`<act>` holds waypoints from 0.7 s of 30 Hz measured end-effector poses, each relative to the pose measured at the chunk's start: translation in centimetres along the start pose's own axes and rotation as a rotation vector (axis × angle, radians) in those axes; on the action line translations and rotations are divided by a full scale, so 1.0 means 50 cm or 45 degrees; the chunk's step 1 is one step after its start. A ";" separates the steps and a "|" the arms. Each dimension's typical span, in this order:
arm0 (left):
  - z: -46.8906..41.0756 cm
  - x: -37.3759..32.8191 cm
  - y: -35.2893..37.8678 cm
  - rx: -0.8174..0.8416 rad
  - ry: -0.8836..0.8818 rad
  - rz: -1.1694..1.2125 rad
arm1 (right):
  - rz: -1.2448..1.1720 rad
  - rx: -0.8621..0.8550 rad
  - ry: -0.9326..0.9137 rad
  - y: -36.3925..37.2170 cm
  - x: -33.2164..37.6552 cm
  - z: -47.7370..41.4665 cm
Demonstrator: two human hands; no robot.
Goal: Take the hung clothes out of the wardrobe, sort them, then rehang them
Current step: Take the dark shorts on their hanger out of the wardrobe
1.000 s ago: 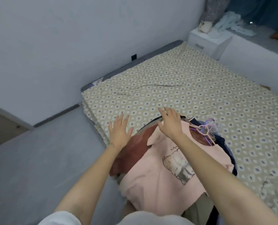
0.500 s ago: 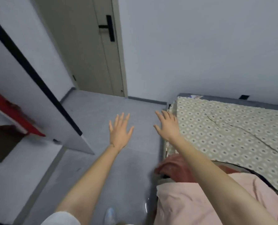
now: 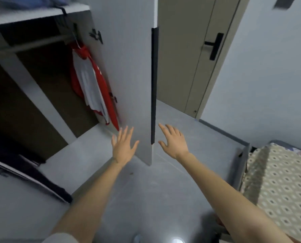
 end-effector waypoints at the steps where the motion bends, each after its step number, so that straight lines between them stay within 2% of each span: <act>1: -0.007 0.044 -0.007 -0.005 -0.032 -0.005 | -0.003 0.010 -0.018 0.016 0.034 -0.024; 9: -0.036 0.336 -0.063 -0.065 -0.313 0.011 | -0.030 0.079 -0.184 0.120 0.260 -0.188; 14: -0.030 0.459 -0.071 -0.126 -0.518 0.102 | -0.053 0.146 -0.277 0.179 0.363 -0.281; 21: -0.052 0.616 -0.076 -0.138 -0.697 0.000 | -0.036 0.265 -0.457 0.271 0.499 -0.432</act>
Point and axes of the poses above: each hand's wrist, its own z-axis away from the middle knuckle, its own y-axis out of the palm, x = y × z, the point moved 6 cm from there along -z, towards the middle knuckle, and after that the axes turned 7 degrees about -z, right-handed, at the moved point
